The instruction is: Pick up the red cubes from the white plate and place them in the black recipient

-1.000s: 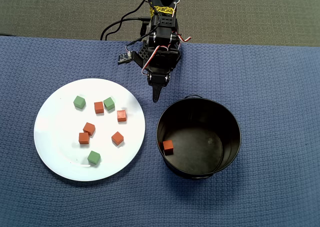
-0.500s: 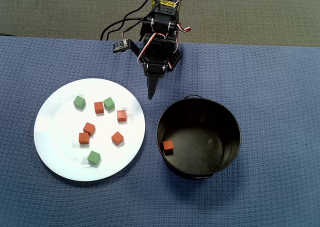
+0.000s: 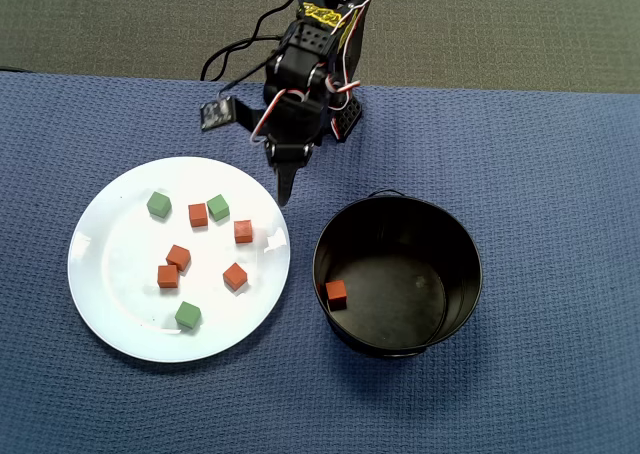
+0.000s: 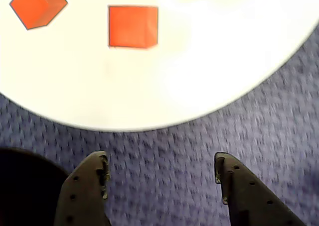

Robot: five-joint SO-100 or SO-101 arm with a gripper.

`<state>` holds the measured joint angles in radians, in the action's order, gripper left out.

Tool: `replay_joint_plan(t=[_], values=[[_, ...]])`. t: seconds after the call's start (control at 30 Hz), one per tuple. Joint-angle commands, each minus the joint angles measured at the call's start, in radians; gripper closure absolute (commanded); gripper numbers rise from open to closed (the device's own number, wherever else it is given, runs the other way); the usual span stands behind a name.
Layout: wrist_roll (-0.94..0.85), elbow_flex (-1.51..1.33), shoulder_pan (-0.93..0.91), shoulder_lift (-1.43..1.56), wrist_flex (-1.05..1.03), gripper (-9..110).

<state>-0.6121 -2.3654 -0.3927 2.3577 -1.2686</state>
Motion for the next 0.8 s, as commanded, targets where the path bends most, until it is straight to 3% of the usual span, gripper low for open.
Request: replay_joint_plan(t=[0.0,0.37,0.77], values=[[-0.029,0.098,-0.069,-0.123,0.126,79],[0.006,0.264,-0.112,-0.457,0.215,80],[-0.124,0.304,-0.091,-0.627,0.273,81]])
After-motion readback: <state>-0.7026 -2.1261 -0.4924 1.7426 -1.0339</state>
